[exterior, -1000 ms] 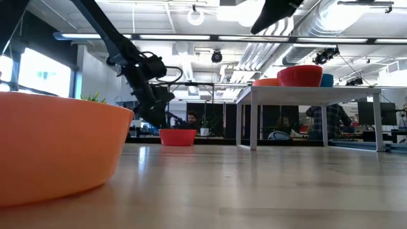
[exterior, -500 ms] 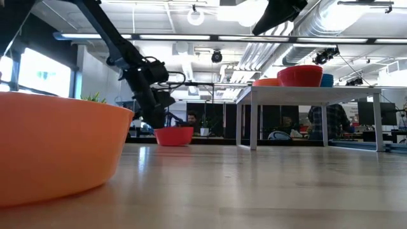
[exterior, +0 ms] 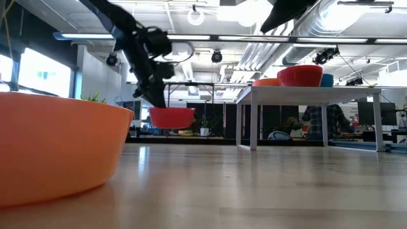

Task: Pick & Place Mini bowls
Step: Stack the red bowl on top of the red bowl on the shelf

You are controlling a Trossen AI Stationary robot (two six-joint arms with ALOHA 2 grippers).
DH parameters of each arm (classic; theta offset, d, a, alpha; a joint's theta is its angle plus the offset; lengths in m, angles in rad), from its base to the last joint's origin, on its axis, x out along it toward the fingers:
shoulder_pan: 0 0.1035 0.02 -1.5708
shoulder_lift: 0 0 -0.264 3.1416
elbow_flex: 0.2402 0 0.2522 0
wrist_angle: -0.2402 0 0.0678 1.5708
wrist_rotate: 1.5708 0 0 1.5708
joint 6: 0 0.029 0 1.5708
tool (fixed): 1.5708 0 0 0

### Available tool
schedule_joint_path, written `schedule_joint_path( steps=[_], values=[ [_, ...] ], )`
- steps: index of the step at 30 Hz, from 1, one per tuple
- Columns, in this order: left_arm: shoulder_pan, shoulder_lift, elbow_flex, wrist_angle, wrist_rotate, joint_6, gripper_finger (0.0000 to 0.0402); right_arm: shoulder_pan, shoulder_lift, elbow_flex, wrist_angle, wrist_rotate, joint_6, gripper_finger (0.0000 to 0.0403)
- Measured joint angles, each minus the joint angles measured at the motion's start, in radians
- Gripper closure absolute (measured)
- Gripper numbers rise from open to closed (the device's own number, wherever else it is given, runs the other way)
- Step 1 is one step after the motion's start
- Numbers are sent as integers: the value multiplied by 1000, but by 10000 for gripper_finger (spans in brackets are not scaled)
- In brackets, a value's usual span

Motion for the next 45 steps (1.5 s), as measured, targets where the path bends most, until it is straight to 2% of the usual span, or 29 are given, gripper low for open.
schedule_joint_path(
  steps=[6, 10, 14, 19, 23, 32, 35, 42, 45],
  values=[
    [-271, -9, -17, 38, -18, -52, 398, 157, 0, -59, -5, 75, 110, 403],
    [-423, 33, -17, 157, -21, -88, 398, 260, 0, -140, 62, 123, 202, 403],
    [-516, 84, -13, 300, -39, -117, 398, 340, 0, -217, 155, 137, 239, 403],
    [-549, 182, -9, 457, -44, -143, 398, 395, 0, -277, 235, 137, 240, 403],
    [-547, 264, 41, 499, -17, -164, 398, 411, 0, -288, 260, 139, 240, 403],
    [-541, 391, 176, 465, 46, -156, 397, 412, 0, -288, 267, 161, 229, 403],
    [-541, 390, 196, 440, 43, -119, 382, 415, 0, -288, 267, 165, 229, 402],
    [-540, 390, 195, 402, 27, -63, 320, 416, 0, -288, 266, 173, 229, 402],
    [-541, 389, 196, 358, 16, -16, 320, 416, 0, -288, 266, 172, 229, 402]
  ],
)
